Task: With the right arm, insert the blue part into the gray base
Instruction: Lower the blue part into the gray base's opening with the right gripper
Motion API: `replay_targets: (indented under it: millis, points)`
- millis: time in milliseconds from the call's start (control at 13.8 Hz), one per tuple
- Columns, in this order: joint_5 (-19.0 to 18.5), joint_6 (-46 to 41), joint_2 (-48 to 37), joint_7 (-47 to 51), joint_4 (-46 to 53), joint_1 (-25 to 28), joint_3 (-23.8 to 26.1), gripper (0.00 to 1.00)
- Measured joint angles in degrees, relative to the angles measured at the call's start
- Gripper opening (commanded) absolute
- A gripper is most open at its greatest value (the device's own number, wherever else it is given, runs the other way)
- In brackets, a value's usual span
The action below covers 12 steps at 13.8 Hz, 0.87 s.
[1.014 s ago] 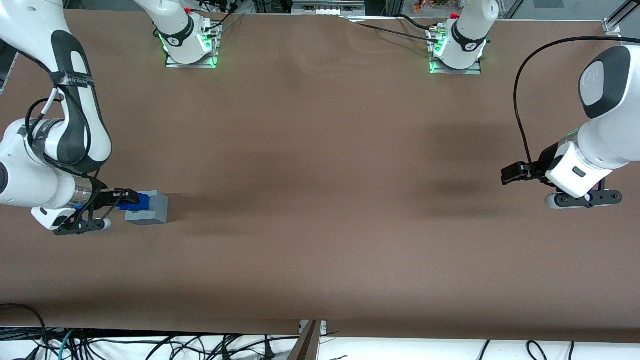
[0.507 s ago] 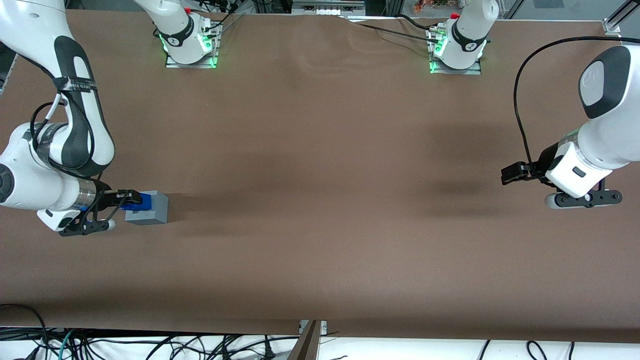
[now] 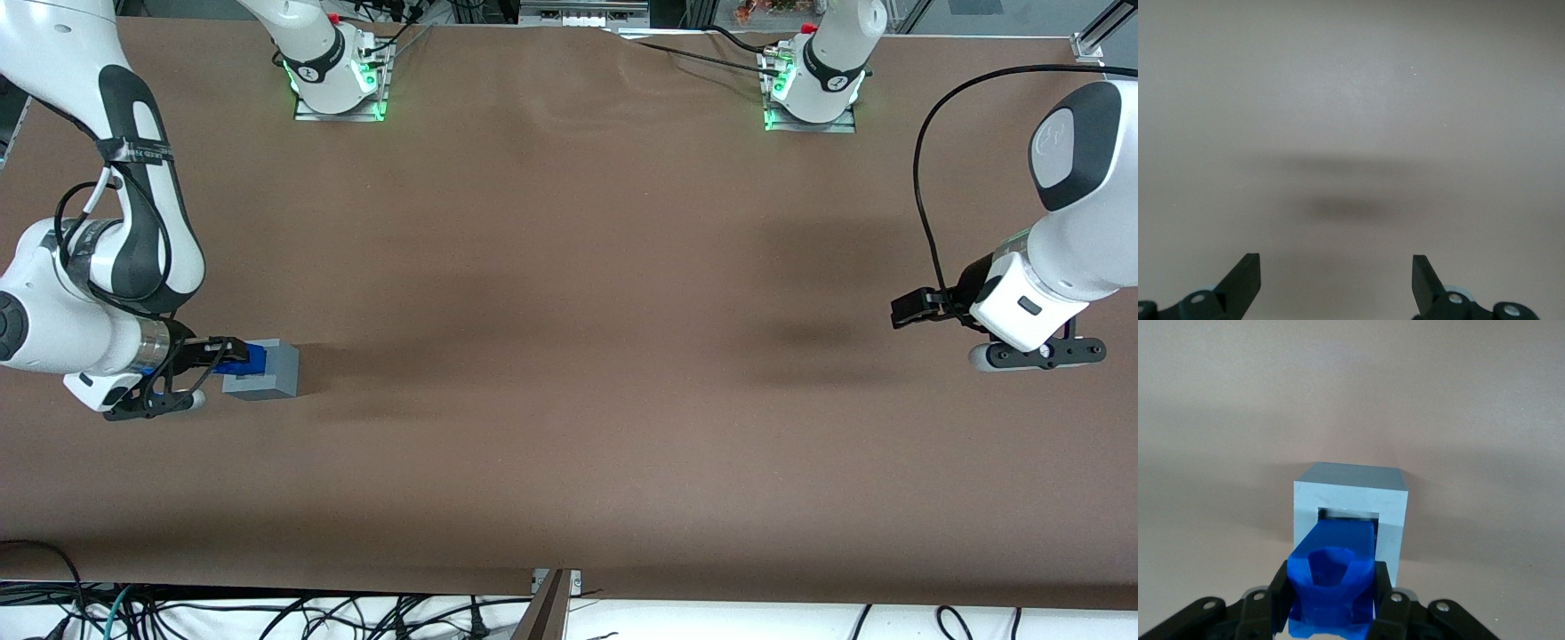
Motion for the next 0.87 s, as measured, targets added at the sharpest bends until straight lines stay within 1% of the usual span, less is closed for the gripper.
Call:
replay_targets:
  millis: [362, 435, 507, 870]
  points:
    - [-0.6, 0.5, 0.6, 0.0, 0.1, 0.0, 0.0, 0.23]
    - [-0.6, 0.6, 0.6, 0.0, 0.1, 0.0, 0.1, 0.28]
    - [-0.6, 0.6, 0.6, 0.0, 0.1, 0.0, 0.1, 0.28]
    - [-0.6, 2.9, 1.3, 0.6, 0.1, 0.0, 0.0, 0.28]
